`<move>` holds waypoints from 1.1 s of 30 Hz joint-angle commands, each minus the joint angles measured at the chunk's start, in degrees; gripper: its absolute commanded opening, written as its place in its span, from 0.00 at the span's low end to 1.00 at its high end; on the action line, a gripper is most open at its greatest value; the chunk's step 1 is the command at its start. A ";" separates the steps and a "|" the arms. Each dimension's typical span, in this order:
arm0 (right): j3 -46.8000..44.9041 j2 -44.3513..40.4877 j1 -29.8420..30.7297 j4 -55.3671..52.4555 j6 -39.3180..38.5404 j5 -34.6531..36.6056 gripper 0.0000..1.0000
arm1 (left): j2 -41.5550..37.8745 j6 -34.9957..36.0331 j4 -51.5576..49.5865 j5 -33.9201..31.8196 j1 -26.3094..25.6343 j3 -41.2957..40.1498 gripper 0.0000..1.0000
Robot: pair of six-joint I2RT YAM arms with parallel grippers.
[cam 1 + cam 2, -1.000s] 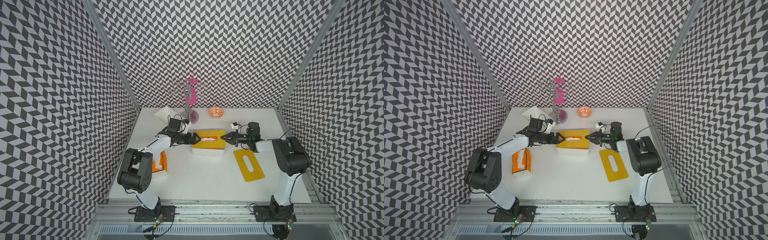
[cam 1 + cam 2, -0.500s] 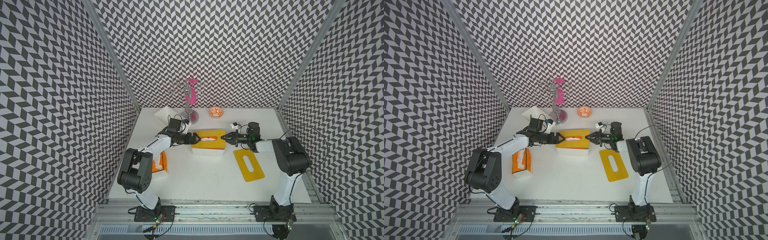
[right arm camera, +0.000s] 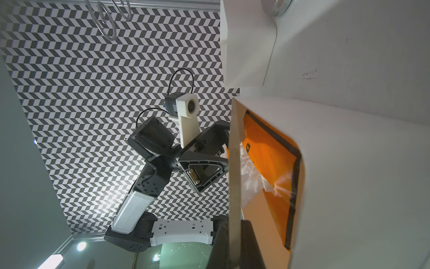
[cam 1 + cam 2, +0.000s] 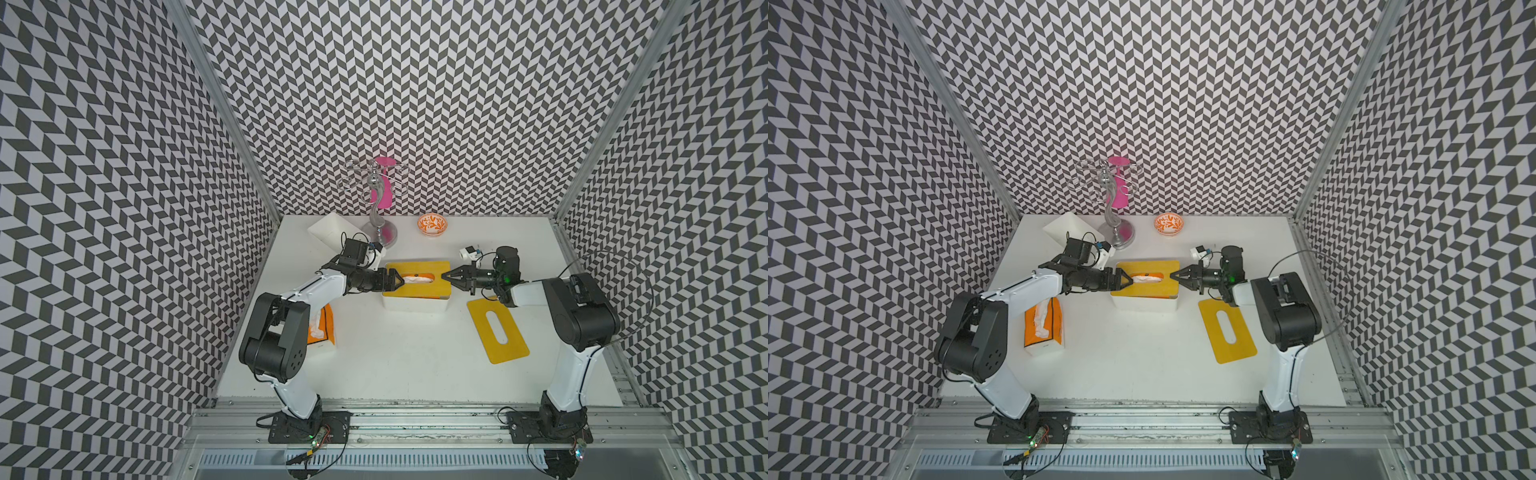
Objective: Put the tissue paper into the tissue box
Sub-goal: Close the box lid on the tissue box.
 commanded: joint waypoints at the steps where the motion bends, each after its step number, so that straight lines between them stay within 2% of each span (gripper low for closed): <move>1: -0.56 1.03 0.82 4.99 0.73 -0.36 0.00 | 0.78 0.06 1.02 0.44 -0.46 0.87 0.89; 33: -1.38 2.68 2.30 6.16 0.74 0.08 0.00 | 2.60 -3.23 3.63 -3.39 -0.54 0.70 0.82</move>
